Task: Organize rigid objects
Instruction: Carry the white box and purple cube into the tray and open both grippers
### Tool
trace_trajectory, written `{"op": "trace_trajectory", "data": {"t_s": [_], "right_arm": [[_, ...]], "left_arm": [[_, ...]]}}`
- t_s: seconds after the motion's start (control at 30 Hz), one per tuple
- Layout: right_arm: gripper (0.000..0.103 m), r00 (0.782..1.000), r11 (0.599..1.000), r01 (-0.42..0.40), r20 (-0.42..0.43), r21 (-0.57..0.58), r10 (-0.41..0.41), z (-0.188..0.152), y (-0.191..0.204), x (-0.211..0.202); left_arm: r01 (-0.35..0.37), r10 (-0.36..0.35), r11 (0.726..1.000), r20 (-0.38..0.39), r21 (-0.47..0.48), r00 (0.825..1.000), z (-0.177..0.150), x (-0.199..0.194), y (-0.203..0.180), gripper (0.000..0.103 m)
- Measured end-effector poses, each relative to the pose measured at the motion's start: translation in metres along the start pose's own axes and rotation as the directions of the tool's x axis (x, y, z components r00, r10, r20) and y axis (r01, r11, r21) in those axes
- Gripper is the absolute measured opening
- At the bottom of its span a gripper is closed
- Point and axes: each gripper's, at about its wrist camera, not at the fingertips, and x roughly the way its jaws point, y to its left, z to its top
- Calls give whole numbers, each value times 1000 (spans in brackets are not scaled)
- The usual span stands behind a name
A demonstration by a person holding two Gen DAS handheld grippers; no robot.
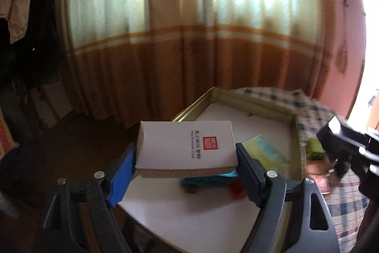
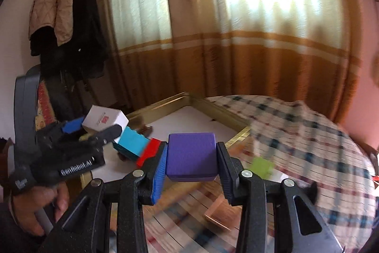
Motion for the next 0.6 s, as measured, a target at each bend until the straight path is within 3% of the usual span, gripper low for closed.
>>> {"op": "trace_trajectory", "data": {"t_s": [0.2, 0.37, 0.4, 0.5, 0.6], "right_arm": [[42, 995, 999, 13, -96, -52, -18, 8, 22, 49], [44, 989, 1000, 13, -145, -28, -17, 4, 25, 68], [50, 990, 1000, 11, -139, -18, -13, 3, 24, 65], [63, 994, 1000, 13, -111, 6, -12, 1, 15, 47], [67, 996, 999, 43, -80, 10, -42, -4, 4, 24]], "left_arm": [[-35, 37, 999, -56, 27, 998, -3, 14, 3, 81], [-75, 81, 994, -83, 76, 993, -7, 23, -2, 86], [-78, 83, 995, -85, 62, 993, -7, 21, 1, 86], [10, -10, 1000, -84, 3, 996, -7, 16, 6, 92], [8, -10, 1000, -62, -19, 998, -9, 9, 4, 98]]}}
